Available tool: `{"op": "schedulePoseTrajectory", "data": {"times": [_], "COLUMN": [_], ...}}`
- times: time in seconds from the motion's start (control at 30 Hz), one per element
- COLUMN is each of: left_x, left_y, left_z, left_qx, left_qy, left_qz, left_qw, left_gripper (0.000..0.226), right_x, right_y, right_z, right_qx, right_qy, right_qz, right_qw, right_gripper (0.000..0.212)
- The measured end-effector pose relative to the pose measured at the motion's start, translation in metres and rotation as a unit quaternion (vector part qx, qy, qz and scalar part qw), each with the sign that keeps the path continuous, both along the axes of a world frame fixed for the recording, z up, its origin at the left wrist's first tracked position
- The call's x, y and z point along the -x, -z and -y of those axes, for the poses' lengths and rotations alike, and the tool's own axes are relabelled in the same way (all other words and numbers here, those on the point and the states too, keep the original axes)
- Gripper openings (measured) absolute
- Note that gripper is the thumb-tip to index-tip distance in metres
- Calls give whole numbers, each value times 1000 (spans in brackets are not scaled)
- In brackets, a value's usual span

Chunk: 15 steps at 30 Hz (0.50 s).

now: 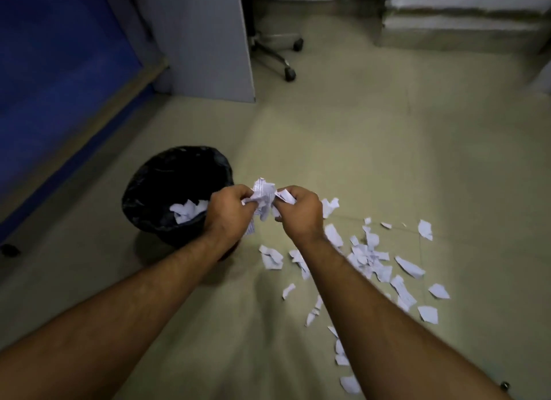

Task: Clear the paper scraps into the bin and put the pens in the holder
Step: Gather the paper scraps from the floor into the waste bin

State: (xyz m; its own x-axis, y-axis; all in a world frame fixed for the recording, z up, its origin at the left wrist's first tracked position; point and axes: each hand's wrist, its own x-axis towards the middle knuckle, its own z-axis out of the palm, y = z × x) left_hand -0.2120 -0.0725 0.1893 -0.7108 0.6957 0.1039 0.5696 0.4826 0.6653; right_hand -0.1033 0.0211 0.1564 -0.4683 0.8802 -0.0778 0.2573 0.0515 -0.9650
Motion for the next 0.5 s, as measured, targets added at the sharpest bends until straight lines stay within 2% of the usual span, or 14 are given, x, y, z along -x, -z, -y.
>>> {"op": "schedulePoseTrajectory", "data": {"times": [0.1,0.2,0.43,0.5], "left_x": [43,84,141,147], "left_y": [-36,-56,-34,-21], "left_z": [17,33,65,69], "left_qx": [-31,-37,22,69], "left_qy": [-46,-91,-147,-136], "left_qz": [-22,-28,-6,8], "left_qw": [998,995,989,988], "left_gripper": [6,8,20,17], "right_x": [57,104,173,180], "right_y": [-31,-55,-59,-53], "right_z": [14,28,57,61], "right_qx": [-20,-59,-124,-131], "right_qy": [-23,-76,-183,-238], "right_qz": [-28,-6,107,172], "right_qw": [999,995,969,947], "right_gripper": [16,26,12,35]}}
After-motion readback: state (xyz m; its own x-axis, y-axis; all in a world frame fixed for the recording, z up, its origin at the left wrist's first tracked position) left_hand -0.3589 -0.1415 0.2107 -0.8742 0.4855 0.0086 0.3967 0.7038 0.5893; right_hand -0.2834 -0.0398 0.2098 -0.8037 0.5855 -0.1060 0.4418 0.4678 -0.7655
